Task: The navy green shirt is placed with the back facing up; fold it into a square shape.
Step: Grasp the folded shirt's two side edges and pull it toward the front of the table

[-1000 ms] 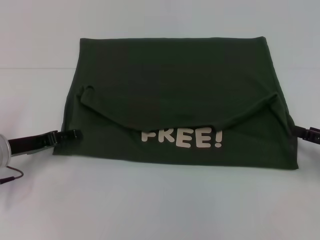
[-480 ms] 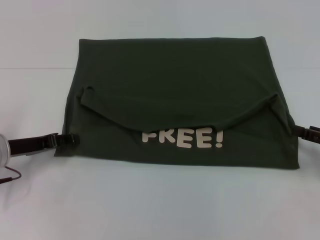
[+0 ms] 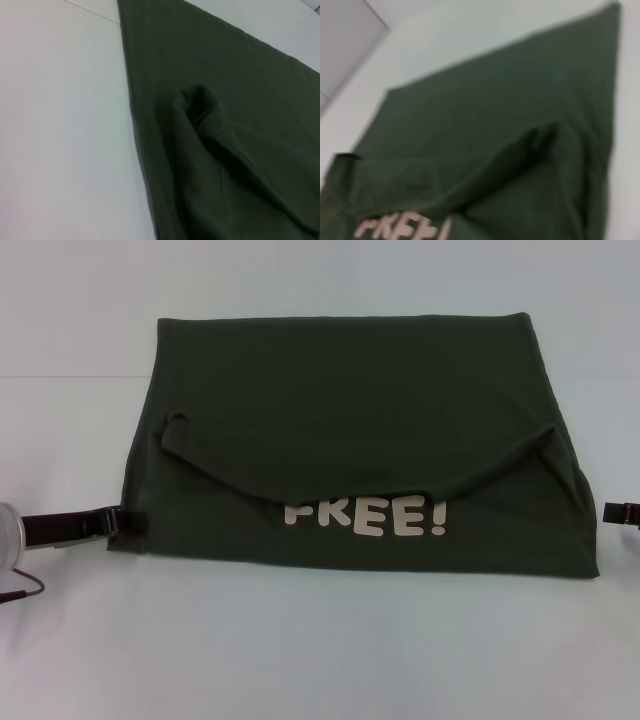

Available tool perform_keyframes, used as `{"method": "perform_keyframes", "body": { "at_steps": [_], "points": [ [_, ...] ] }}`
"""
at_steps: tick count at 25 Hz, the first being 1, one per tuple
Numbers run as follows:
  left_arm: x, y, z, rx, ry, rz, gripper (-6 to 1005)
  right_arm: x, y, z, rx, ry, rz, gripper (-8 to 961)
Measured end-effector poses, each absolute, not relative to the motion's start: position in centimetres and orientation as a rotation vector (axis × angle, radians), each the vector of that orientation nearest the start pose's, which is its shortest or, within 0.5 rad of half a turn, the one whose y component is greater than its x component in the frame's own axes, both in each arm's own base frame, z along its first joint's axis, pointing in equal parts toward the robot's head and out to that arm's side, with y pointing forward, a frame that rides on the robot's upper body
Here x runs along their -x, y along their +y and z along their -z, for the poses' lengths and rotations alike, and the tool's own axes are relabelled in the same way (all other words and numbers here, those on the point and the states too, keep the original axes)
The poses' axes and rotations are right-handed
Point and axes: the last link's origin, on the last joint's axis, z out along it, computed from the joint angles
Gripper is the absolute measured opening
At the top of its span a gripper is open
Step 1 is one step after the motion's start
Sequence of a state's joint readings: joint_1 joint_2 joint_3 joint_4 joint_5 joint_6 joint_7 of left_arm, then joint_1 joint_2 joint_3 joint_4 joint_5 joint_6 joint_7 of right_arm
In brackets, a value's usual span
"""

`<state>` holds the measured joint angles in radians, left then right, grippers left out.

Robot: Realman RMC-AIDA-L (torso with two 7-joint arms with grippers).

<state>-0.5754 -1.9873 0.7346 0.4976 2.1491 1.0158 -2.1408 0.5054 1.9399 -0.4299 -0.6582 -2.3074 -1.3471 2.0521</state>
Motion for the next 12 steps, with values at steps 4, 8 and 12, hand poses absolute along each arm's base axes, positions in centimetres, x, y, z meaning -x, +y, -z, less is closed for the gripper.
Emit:
{"method": "perform_keyframes", "body": {
  "at_steps": [4,8,12],
  "points": [
    [33.9,37.4,-1.3,2.024,-1.599,0.394,192,-34.9,35.3,-8.1,2.083,1.660,-0.310,845],
    [33.9,37.5,-1.4,2.021,-1.599,0.398,112,-33.4,36.5,-6.4,2.110,1.703,-0.196,834],
    [33.9,37.5,-1.4,2.020,-1.599,0.400,66,-32.8,37.0,-5.5,2.113,1.709,-0.161,823]
  ]
}}
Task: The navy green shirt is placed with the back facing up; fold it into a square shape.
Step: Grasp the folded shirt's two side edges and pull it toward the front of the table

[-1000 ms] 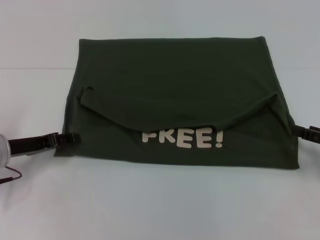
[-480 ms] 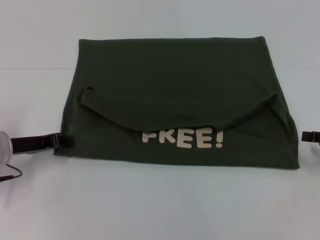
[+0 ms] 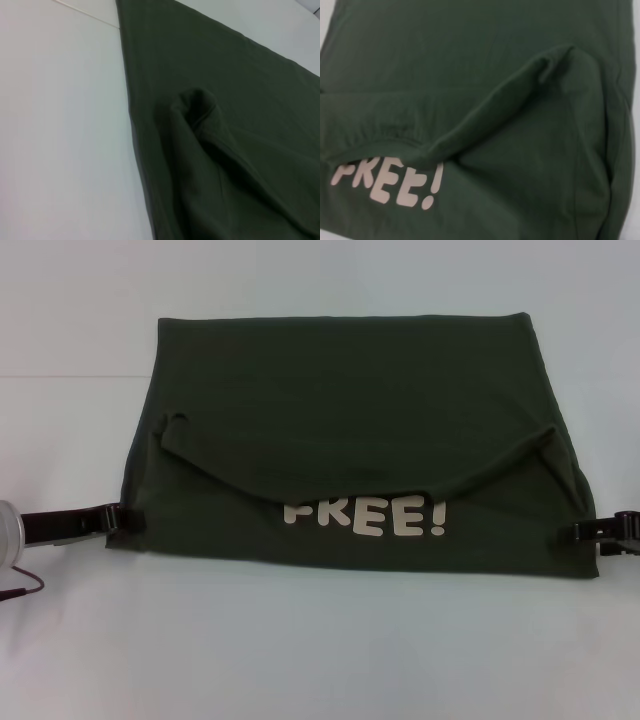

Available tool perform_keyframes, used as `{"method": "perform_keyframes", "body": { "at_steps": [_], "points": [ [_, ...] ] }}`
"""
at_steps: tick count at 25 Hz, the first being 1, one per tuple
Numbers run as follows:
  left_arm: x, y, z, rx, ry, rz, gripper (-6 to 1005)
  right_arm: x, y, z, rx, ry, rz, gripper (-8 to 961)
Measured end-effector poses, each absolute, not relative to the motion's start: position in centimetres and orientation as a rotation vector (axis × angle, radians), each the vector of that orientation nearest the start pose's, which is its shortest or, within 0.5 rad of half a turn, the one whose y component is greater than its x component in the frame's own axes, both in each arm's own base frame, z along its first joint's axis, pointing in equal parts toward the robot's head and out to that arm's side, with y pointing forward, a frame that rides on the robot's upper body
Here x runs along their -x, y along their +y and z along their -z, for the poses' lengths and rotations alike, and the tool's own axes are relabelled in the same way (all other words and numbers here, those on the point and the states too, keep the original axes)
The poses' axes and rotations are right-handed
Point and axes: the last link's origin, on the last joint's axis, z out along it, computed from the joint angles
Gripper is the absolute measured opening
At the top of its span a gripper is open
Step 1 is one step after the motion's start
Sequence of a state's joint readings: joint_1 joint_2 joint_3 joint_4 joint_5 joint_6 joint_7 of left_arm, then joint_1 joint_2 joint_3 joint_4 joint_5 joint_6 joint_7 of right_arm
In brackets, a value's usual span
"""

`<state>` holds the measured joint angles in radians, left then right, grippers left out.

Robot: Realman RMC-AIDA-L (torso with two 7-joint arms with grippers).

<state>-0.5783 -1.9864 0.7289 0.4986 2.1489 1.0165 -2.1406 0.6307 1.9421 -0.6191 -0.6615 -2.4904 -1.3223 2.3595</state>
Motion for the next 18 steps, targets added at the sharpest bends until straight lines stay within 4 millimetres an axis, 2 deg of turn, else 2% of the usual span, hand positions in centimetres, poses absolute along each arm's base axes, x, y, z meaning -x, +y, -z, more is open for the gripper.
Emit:
{"method": "perform_keyframes", "body": {
  "at_steps": [13,18],
  "points": [
    [33.89,37.56,-1.46,2.022,-1.592,0.404,54,-32.33,37.74,-4.84,2.122,1.657,-0.133,788],
    [33.80,37.64,-1.48,2.024,-1.590,0.407,55,-32.45,37.75,-4.73,2.117,1.657,-0.129,570]
  ]
}}
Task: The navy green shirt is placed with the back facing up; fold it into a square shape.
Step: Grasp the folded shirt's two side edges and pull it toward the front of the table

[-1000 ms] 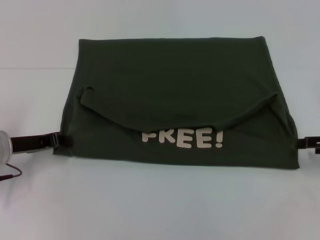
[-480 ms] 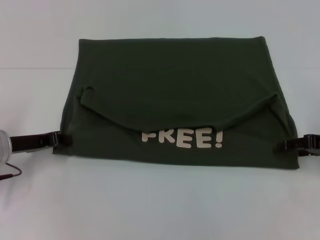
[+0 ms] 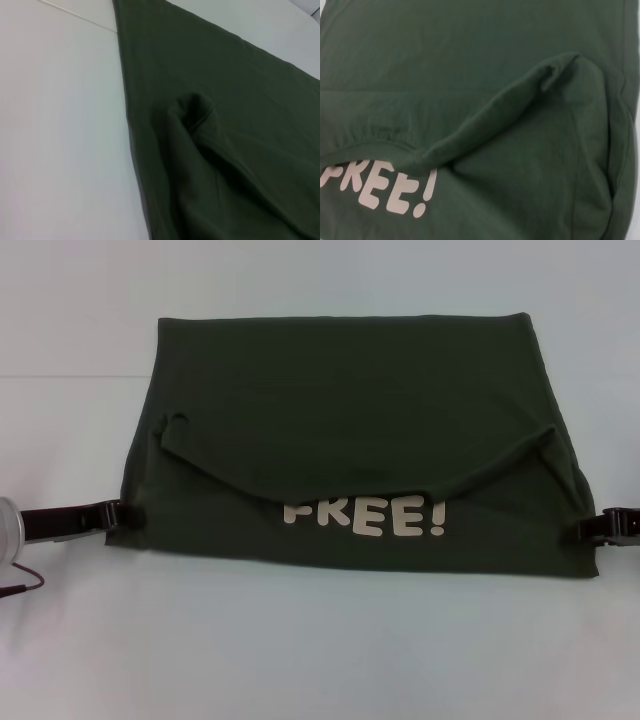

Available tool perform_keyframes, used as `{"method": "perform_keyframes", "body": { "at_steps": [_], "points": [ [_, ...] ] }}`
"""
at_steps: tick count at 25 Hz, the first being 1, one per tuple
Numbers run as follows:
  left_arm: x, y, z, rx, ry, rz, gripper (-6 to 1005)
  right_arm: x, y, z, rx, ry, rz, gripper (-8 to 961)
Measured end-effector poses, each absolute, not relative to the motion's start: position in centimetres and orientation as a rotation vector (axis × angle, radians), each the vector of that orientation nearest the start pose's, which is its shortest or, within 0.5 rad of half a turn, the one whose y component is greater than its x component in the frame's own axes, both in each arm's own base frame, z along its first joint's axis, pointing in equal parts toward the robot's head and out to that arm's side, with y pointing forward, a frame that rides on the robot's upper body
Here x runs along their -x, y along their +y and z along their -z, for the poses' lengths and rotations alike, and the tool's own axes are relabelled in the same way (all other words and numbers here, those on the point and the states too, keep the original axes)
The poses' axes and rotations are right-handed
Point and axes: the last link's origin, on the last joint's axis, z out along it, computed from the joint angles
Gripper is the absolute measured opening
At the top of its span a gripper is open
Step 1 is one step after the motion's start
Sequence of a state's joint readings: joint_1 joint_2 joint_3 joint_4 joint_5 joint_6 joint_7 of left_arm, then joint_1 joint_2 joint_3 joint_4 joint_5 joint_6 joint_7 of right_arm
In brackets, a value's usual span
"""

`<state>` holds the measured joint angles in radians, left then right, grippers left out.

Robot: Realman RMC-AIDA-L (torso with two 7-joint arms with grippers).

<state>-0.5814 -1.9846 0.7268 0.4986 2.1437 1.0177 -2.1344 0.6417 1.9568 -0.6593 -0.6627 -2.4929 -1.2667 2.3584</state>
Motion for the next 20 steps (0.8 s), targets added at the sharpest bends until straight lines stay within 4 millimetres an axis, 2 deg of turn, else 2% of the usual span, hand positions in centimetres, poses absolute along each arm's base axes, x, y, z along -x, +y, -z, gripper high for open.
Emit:
{"method": "perform_keyframes", "body": {
  "at_steps": [11,20],
  "points": [
    [33.64,37.73,-1.42,2.032,-1.588,0.402,55,-32.30,37.72,-4.43,2.120,1.667,-0.130,114],
    [33.48,37.30,-1.60,2.064,-1.614,0.413,55,-32.21,37.64,-4.97,2.134,1.668,-0.137,9]
  ]
}}
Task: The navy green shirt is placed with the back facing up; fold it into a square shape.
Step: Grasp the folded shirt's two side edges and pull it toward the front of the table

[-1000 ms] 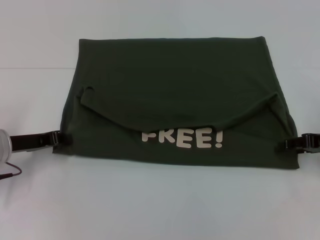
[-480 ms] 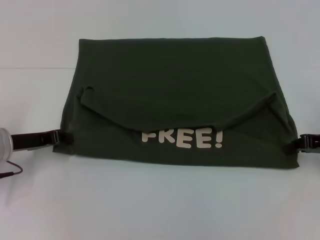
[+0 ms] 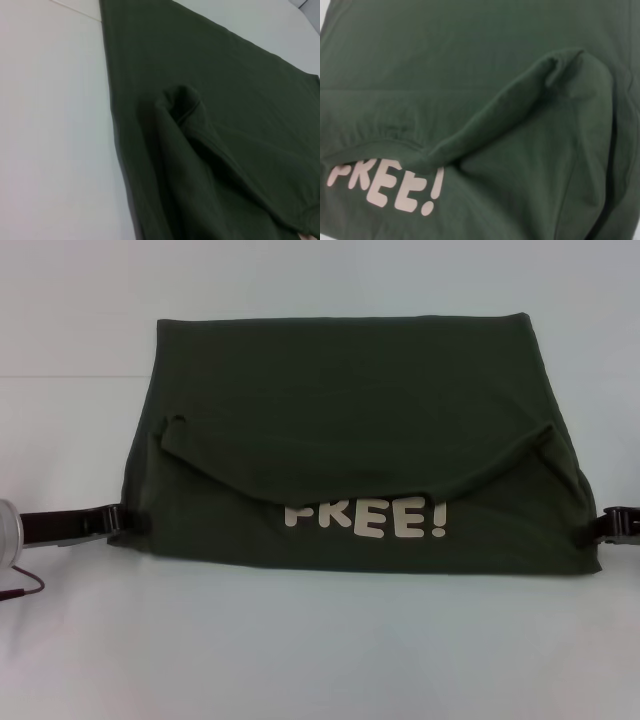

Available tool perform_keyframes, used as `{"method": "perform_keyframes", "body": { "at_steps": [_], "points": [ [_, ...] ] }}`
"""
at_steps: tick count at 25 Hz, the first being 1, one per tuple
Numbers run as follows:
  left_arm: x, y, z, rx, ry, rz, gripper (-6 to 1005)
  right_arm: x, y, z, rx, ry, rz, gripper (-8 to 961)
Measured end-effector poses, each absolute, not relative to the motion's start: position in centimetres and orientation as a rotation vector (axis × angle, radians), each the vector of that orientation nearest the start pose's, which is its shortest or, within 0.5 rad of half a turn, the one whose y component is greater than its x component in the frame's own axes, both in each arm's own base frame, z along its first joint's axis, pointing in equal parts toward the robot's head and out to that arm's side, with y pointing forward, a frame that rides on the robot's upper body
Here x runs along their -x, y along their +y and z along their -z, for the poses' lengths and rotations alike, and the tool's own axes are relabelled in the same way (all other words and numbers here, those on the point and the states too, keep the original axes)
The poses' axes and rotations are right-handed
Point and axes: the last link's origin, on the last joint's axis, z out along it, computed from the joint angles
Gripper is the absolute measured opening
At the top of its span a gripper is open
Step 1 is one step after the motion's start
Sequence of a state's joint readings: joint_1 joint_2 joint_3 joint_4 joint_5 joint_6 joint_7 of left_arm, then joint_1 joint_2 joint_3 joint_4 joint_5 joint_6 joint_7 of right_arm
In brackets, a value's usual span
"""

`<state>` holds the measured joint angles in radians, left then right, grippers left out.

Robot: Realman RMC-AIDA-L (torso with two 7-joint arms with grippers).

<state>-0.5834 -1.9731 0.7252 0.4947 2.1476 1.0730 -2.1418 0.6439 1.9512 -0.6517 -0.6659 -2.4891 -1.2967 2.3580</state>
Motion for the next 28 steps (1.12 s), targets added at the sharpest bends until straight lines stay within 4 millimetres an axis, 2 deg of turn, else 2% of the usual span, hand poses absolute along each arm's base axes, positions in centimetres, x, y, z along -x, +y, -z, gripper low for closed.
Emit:
{"method": "perform_keyframes", "body": {
  "at_steps": [16,24,28],
  "points": [
    [33.0,36.9,-2.4,2.109,-1.673,0.429,55,-31.9,37.0,-5.8,2.185,1.706,-0.119,10],
    [33.0,35.5,-2.6,2.153,-1.756,0.423,54,-32.6,36.1,-6.7,2.197,1.731,-0.093,10],
    [33.0,34.2,-3.0,2.198,-1.826,0.413,54,-32.9,34.7,-6.8,2.251,1.759,-0.063,10]
  ]
}}
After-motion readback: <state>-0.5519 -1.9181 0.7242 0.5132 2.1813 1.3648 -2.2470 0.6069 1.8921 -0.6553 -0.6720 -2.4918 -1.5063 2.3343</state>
